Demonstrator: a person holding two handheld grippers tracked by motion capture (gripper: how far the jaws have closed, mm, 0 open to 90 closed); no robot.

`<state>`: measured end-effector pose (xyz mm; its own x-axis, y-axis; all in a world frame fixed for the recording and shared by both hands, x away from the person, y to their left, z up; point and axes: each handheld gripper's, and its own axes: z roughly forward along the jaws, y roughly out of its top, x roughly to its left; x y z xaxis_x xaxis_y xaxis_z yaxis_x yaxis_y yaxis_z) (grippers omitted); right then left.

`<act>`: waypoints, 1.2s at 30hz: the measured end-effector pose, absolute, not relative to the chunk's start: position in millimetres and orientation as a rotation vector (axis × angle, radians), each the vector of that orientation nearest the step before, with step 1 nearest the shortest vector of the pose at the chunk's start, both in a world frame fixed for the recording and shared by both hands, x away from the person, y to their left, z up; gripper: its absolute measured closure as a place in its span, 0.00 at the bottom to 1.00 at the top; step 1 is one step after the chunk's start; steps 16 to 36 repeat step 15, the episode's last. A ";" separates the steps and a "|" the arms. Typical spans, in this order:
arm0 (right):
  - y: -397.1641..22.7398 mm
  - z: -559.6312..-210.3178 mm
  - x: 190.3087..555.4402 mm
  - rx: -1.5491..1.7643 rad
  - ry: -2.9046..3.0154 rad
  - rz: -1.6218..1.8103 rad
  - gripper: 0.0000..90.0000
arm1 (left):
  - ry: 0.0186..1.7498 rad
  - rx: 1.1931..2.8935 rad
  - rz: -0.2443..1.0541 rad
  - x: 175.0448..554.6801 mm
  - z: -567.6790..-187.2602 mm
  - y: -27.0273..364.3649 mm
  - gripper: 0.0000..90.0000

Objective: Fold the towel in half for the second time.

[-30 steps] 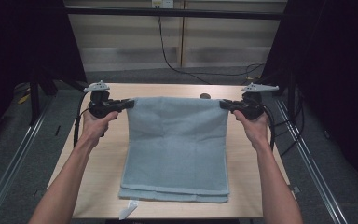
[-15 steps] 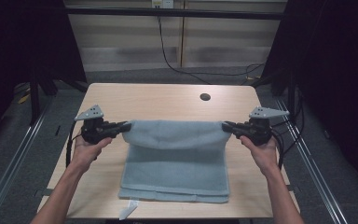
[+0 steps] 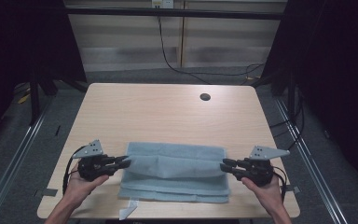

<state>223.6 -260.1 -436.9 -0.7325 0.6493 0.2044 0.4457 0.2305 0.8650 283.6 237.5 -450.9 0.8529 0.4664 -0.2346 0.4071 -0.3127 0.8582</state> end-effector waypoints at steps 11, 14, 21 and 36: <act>-292.0 -444.4 217.7 1.265 2.018 1.472 0.52 | 0.877 1.854 0.163 295.7 -465.4 274.8 0.38; -297.9 -448.9 218.8 1.307 1.994 1.456 0.50 | 0.916 1.847 0.168 298.0 -469.8 278.8 0.31; -300.3 -450.7 219.0 1.313 1.993 1.443 0.50 | 0.937 1.845 0.171 298.9 -471.3 280.7 0.31; -300.3 -450.7 219.0 1.313 1.993 1.443 0.50 | 0.937 1.845 0.171 298.9 -471.3 280.7 0.31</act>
